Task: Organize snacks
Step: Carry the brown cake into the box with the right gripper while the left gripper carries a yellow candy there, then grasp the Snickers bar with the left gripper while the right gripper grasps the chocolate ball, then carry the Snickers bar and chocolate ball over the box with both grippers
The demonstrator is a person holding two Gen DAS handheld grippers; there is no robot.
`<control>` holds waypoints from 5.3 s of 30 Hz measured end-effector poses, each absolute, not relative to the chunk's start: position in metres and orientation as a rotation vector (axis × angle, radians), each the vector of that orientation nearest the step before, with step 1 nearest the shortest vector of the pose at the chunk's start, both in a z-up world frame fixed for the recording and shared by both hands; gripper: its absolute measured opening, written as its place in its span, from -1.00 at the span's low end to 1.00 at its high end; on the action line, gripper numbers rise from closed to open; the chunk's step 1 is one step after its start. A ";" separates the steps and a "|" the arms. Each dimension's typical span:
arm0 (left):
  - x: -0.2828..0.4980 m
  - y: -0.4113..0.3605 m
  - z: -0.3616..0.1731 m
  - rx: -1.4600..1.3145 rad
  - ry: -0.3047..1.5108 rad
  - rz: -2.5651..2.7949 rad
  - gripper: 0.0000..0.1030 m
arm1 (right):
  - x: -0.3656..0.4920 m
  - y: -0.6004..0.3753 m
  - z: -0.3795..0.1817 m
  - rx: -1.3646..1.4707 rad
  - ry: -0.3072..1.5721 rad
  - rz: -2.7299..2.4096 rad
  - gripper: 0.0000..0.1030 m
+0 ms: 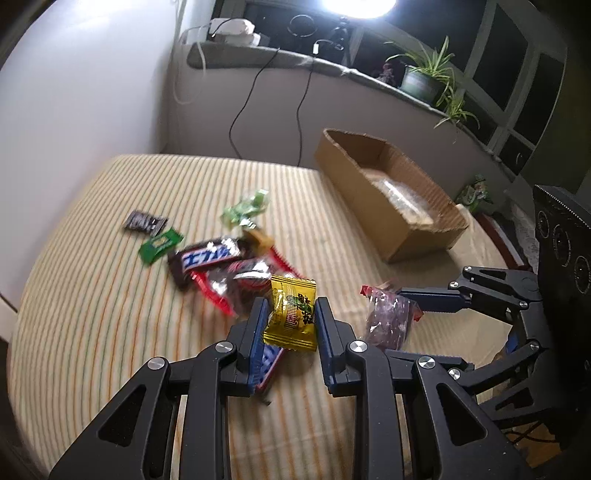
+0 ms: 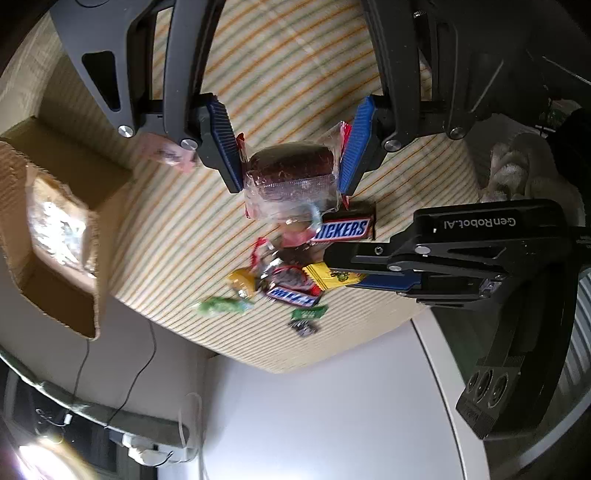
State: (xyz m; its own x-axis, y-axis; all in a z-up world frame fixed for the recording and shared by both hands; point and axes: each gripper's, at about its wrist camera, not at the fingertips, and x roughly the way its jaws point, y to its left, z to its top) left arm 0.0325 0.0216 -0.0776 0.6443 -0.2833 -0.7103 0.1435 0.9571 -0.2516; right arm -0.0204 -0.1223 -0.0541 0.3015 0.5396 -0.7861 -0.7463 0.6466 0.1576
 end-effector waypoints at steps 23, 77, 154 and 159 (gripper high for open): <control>0.105 -0.069 -0.046 -0.109 0.778 -0.395 -0.53 | 0.071 -0.244 -0.004 -0.110 0.801 0.615 0.08; 0.127 -0.128 -0.030 -0.013 0.739 -0.446 -0.18 | 0.155 -0.285 -0.015 -0.062 0.802 0.458 0.45; 0.033 0.031 -0.127 -0.151 0.948 -0.279 -0.42 | 0.035 -0.081 -0.107 -0.176 1.134 0.964 -0.37; 0.030 0.032 -0.124 -0.168 0.945 -0.280 -0.45 | 0.032 -0.090 -0.101 -0.170 1.113 0.950 -0.37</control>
State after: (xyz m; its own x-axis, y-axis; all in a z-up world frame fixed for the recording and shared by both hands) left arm 0.0299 0.0321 -0.1242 0.5534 -0.3088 -0.7735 0.1627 0.9509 -0.2632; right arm 0.0319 -0.0898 -0.1006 0.1099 0.5634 -0.8189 -0.7204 0.6127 0.3249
